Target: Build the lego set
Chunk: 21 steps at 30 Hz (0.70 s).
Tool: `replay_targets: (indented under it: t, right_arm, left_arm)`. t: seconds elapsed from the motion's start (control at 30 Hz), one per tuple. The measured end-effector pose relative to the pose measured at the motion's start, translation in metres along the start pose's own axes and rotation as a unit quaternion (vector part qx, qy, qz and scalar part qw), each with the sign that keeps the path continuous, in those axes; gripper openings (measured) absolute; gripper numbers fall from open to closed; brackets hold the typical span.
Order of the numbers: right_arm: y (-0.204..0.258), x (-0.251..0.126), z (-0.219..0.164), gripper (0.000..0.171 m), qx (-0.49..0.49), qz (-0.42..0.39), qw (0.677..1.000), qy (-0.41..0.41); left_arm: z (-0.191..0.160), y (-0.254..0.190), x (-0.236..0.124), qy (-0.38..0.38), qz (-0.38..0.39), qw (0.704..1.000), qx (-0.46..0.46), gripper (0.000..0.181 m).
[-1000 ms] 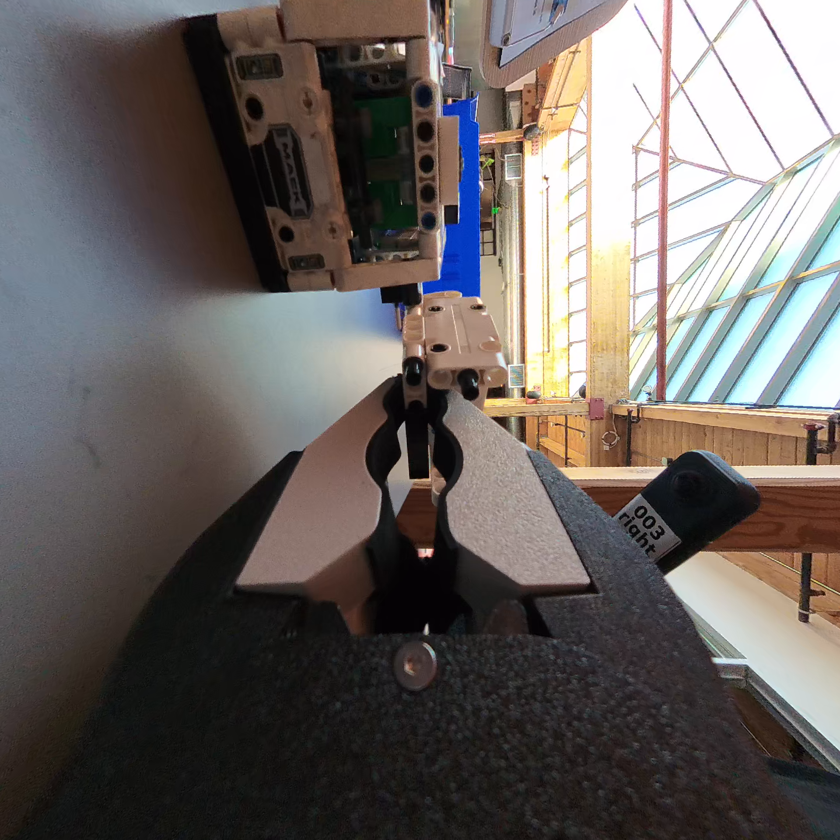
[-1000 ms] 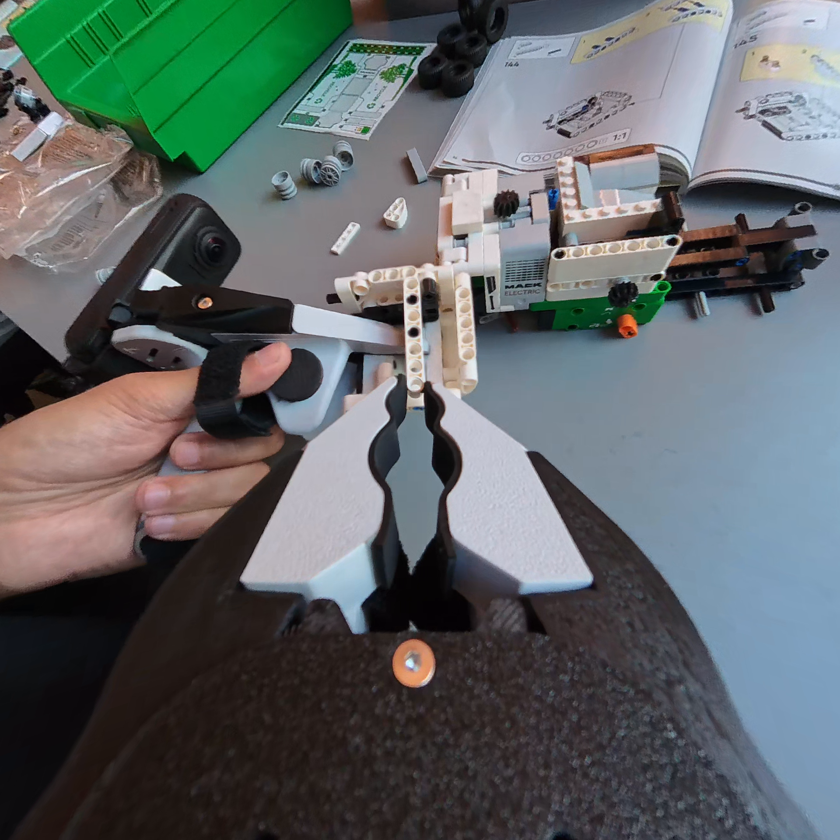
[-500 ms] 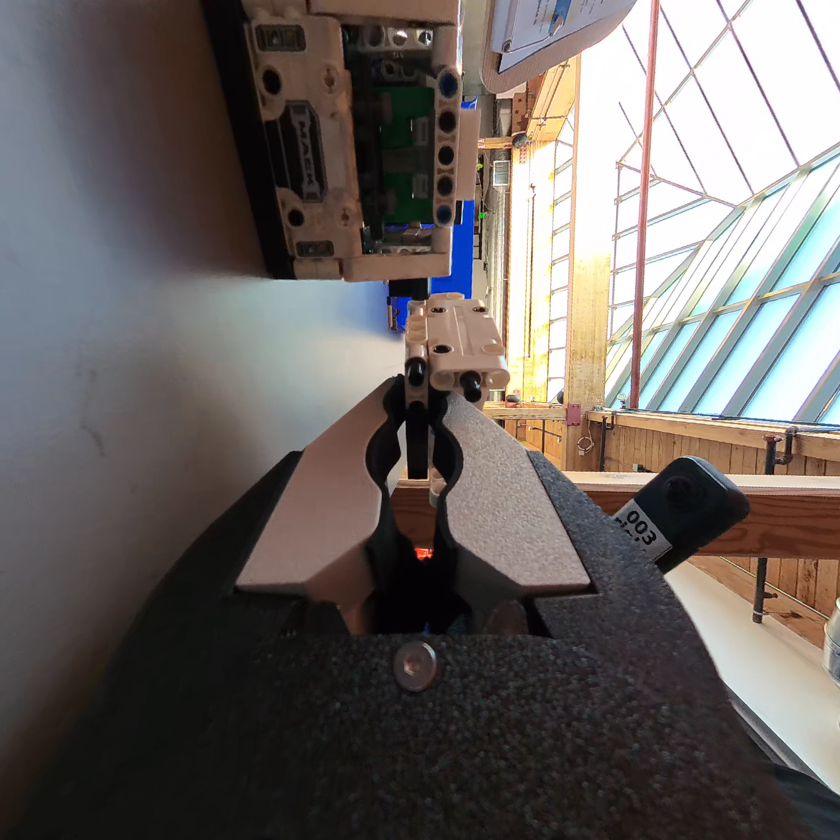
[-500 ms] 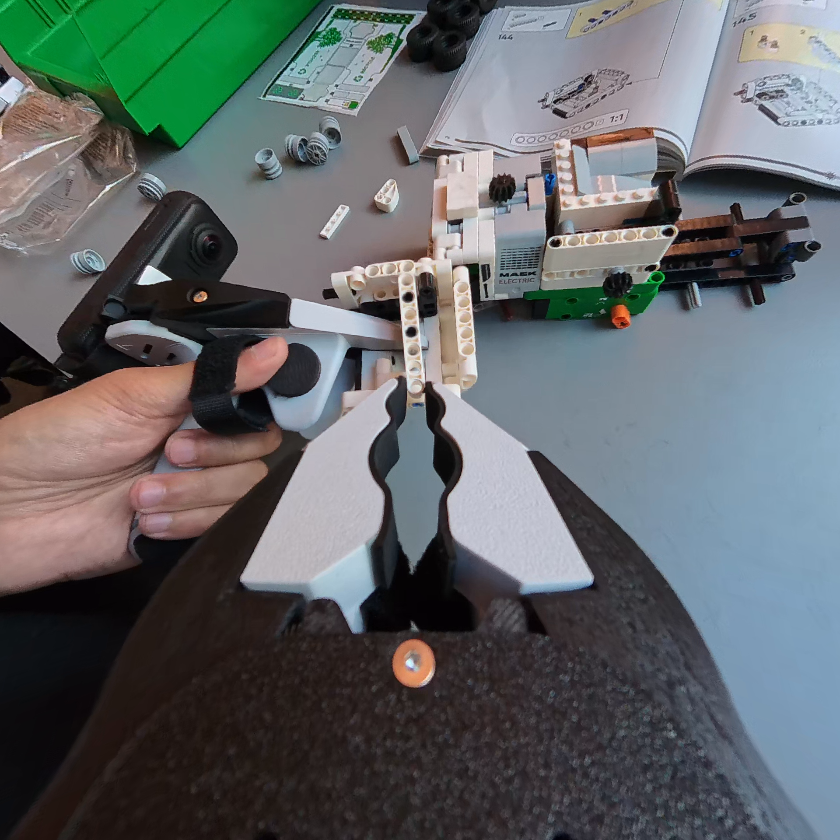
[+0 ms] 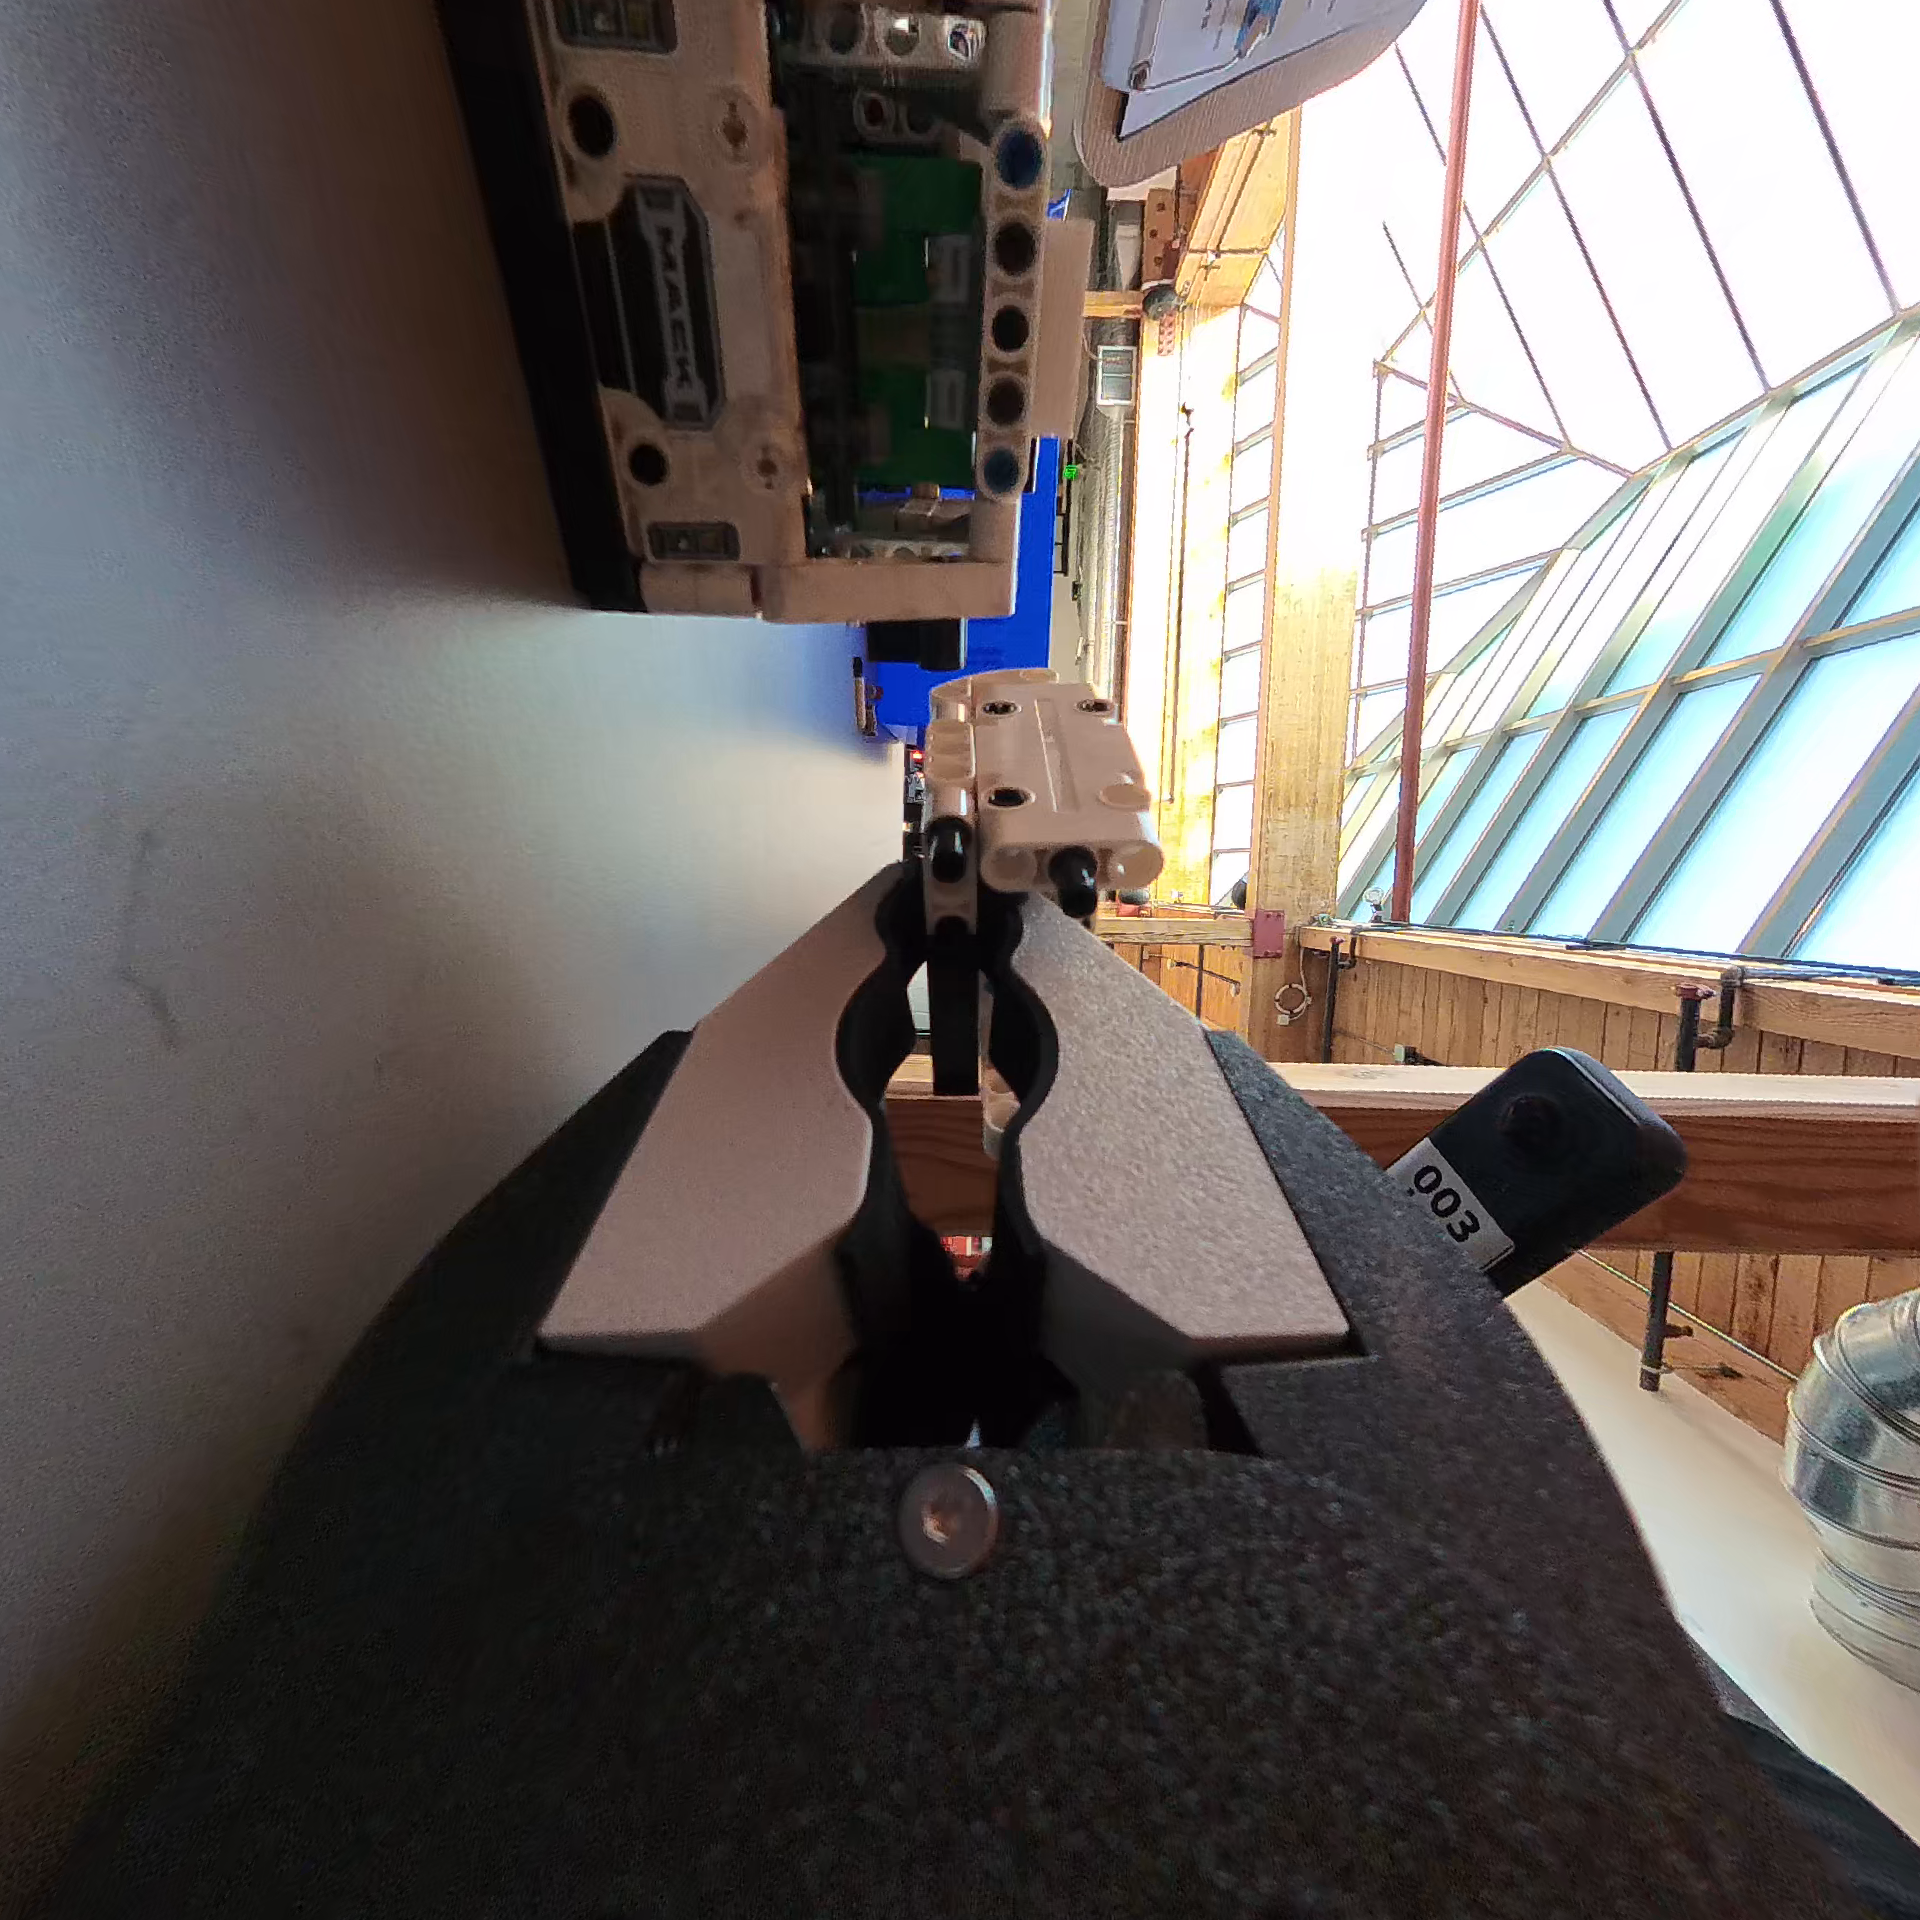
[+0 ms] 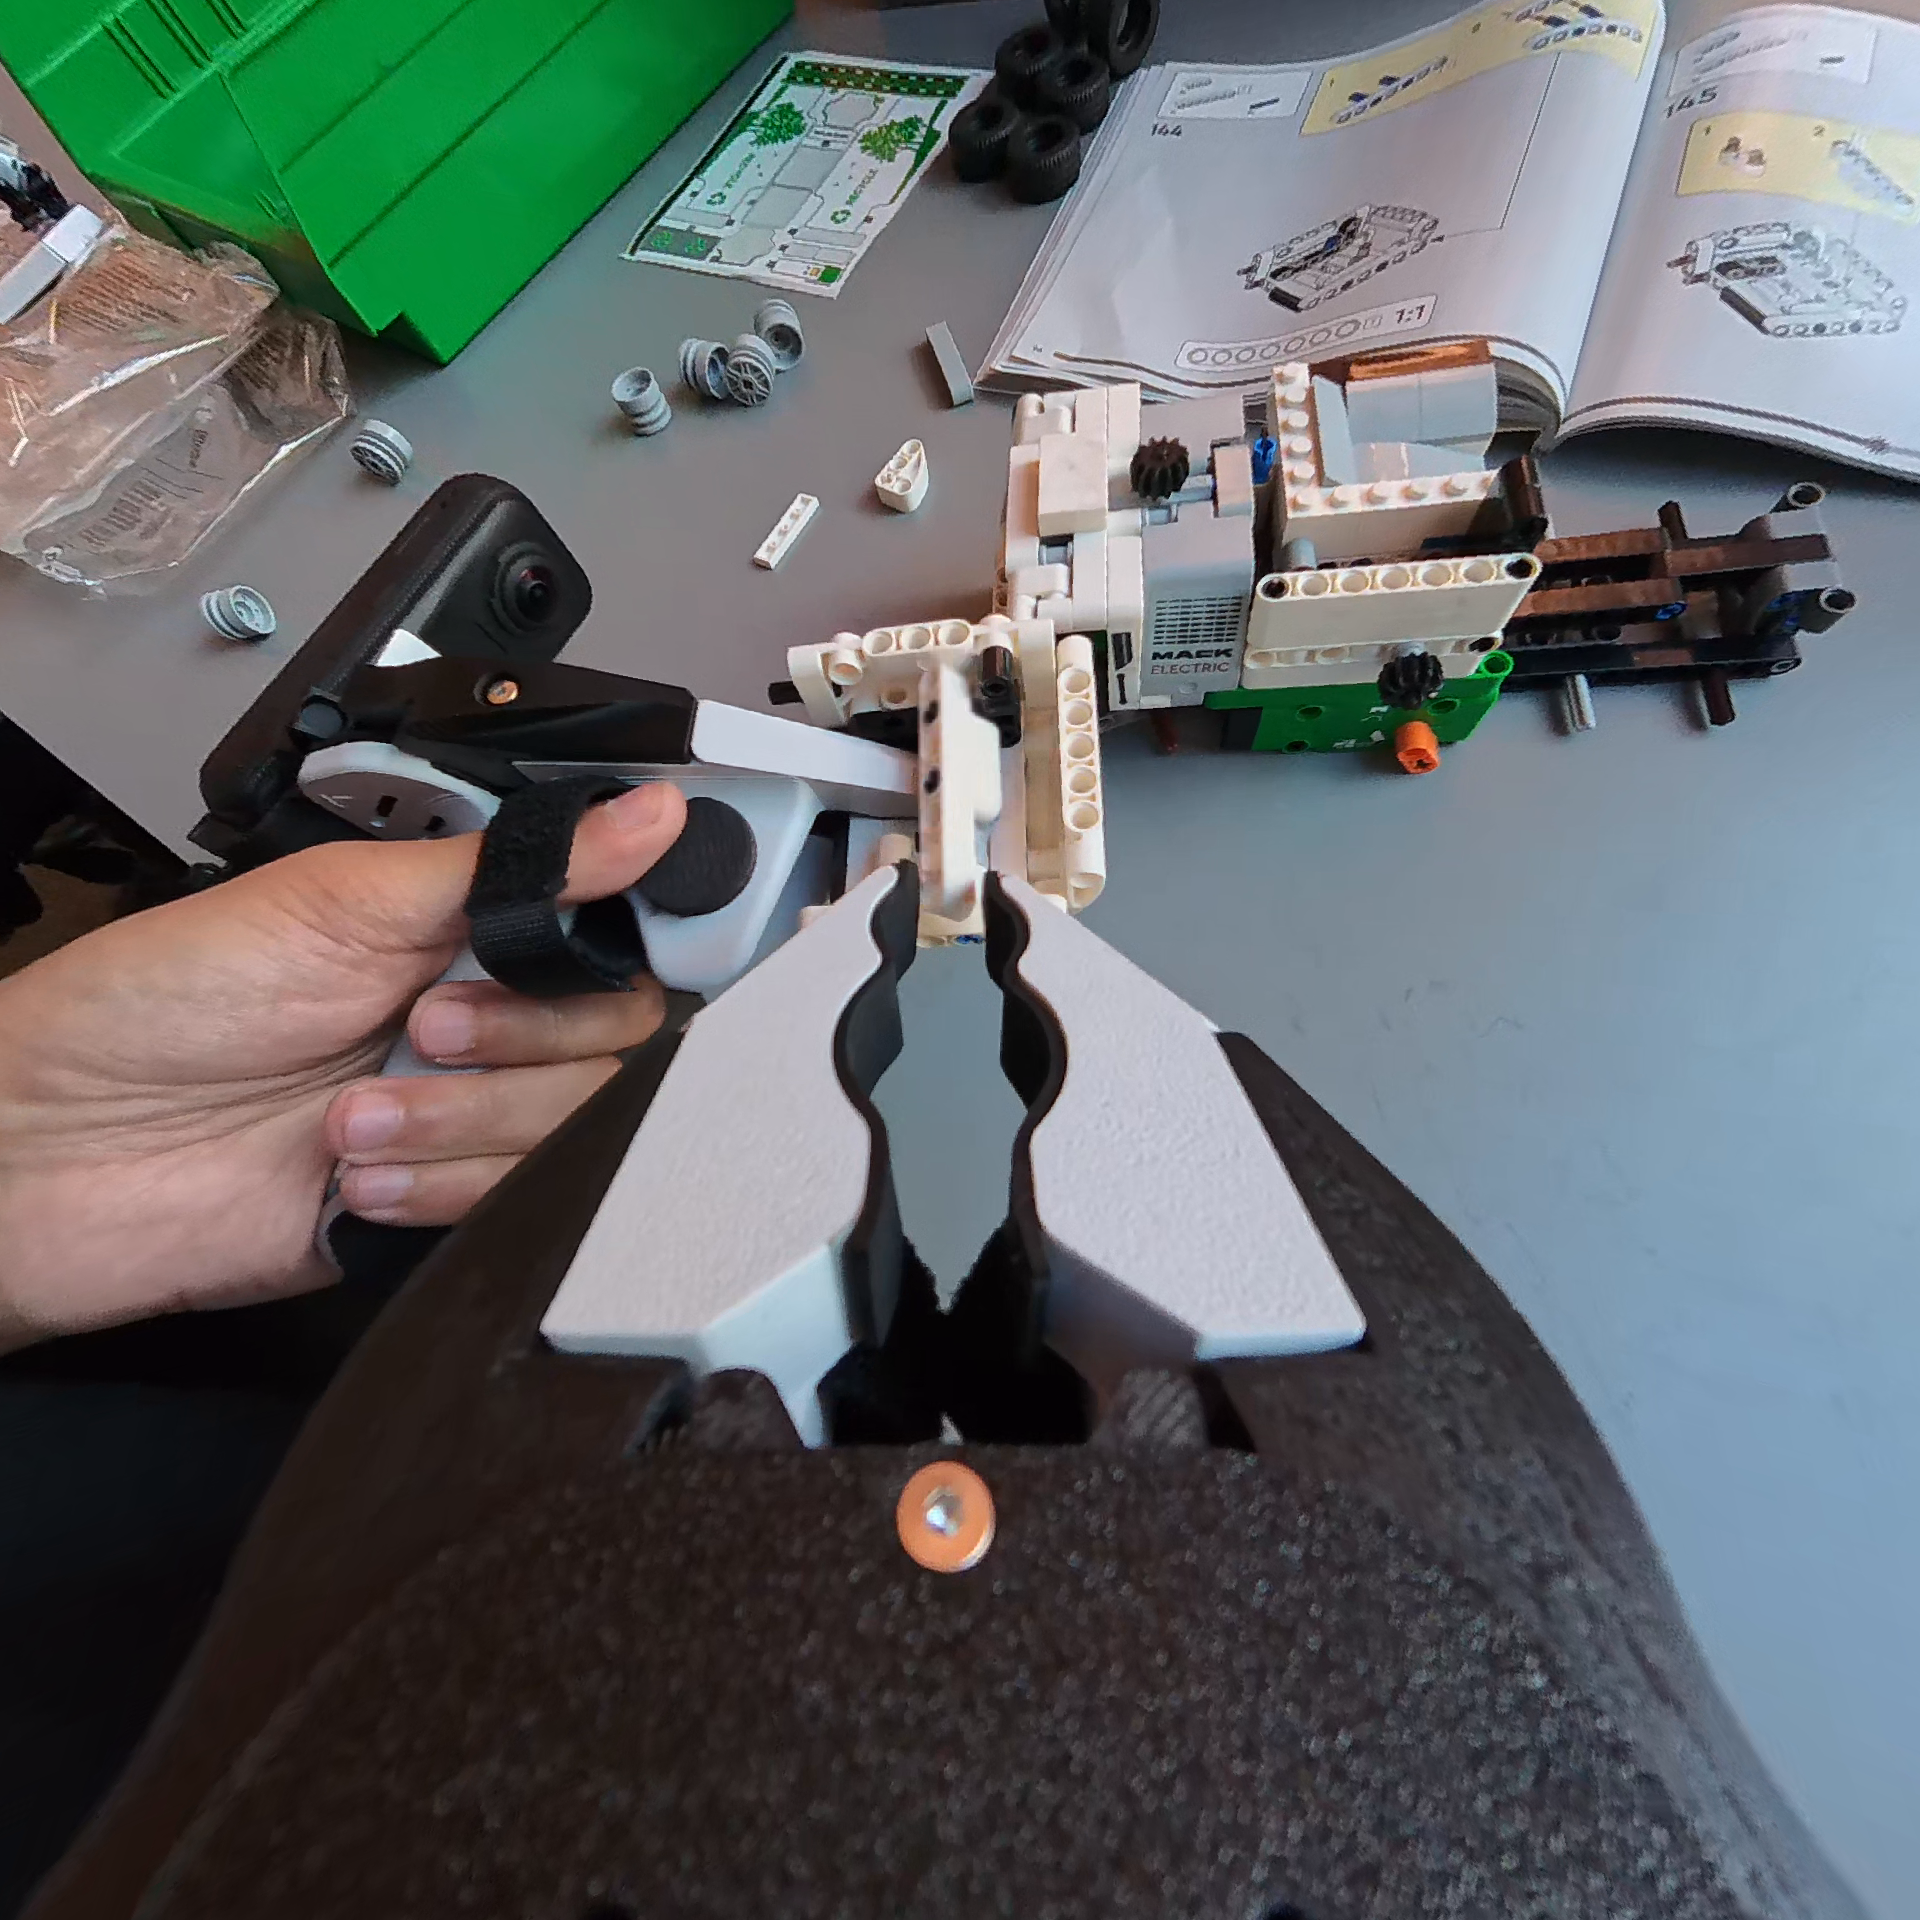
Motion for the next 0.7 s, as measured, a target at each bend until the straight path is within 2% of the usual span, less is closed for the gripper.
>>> replay_targets:
  t: [0.37, 0.53, 0.63, 0.7]
  right_arm:
    - [0.009, -0.001, 0.004, 0.017, -0.044, 0.011, 0.999, -0.007]
    - [0.016, -0.009, 0.005, 0.028, -0.158, 0.019, 0.987, -0.032]
    - [0.011, -0.009, 0.0, 0.027, -0.267, -0.052, 0.962, -0.031]
    - [0.01, -0.007, 0.001, 0.024, -0.302, -0.088, 0.948, -0.036]
  left_arm:
    - [0.001, 0.0, -0.002, 0.001, -0.001, 1.0, -0.004, 0.006]
    - [0.002, 0.001, -0.004, 0.001, 0.005, 1.0, -0.009, 0.006]
    - [0.001, 0.001, -0.005, 0.004, 0.011, 1.0, -0.005, 0.006]
    - [0.001, 0.001, -0.005, 0.005, 0.015, 1.0, -0.001, 0.006]
Point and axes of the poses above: each gripper's, where its closed fingertips meet, x out along the fingers, z out of its top, y = z × x across the jaws, the point moved 2 cm from there along -x, back along the fingers, and after that the axes turned 8 degrees about -x, right-handed, at the moved point
